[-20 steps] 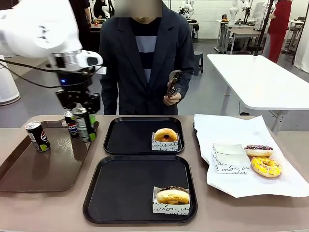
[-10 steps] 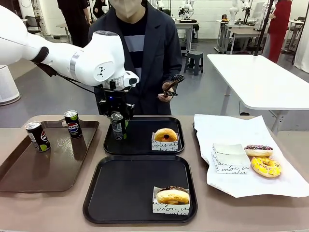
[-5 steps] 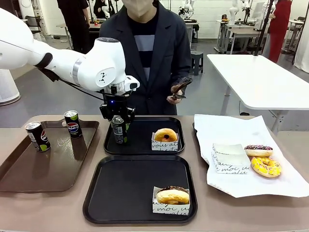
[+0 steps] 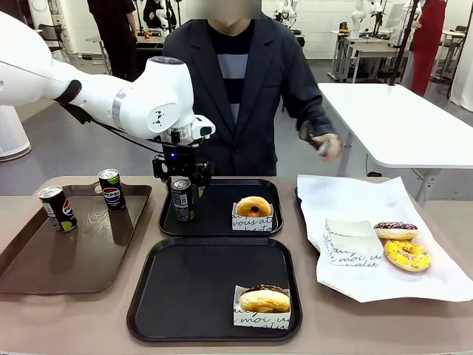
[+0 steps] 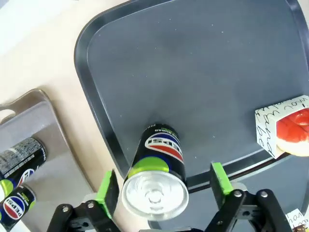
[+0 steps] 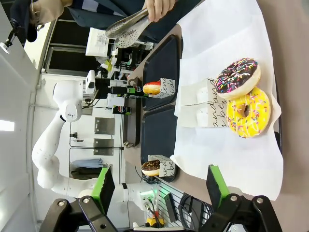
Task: Set up donuts and drinks on trays.
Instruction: Pick up one Pepsi coke and place it on the Flat Tray.
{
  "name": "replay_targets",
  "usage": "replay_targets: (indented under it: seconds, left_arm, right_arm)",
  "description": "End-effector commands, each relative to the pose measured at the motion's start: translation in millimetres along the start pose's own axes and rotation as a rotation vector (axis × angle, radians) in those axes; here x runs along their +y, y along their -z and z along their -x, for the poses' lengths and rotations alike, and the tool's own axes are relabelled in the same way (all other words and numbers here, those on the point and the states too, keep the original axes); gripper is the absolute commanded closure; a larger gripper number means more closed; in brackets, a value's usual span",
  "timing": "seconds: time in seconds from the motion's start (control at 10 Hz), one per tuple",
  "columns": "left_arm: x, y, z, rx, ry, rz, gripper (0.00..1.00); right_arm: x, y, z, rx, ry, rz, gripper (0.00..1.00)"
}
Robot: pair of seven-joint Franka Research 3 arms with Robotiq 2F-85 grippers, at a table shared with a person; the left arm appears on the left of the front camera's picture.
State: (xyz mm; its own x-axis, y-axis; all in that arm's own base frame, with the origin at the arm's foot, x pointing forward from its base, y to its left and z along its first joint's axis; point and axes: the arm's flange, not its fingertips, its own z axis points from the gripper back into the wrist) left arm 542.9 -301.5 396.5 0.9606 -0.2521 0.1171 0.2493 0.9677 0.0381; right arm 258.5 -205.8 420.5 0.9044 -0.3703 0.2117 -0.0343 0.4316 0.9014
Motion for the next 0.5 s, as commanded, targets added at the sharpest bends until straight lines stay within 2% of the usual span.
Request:
replay_targets:
  seconds: [0.0, 0.1, 0.4]
  left_arm:
    - [4, -20, 21, -0.009, -0.008, -0.065, 0.03]
    - [8, -29, 32, 0.002, -0.019, -0.066, 0.00]
    - [17, -54, 68, 0.012, -0.013, -0.041, 0.00]
  right_arm:
    - [-1, 1, 0, -0.010, -0.010, -0.016, 0.00]
    - [-1, 1, 0, -0.010, -0.010, -0.016, 0.00]
    - [-1, 1, 0, -0.010, -0.010, -0.016, 0.00]
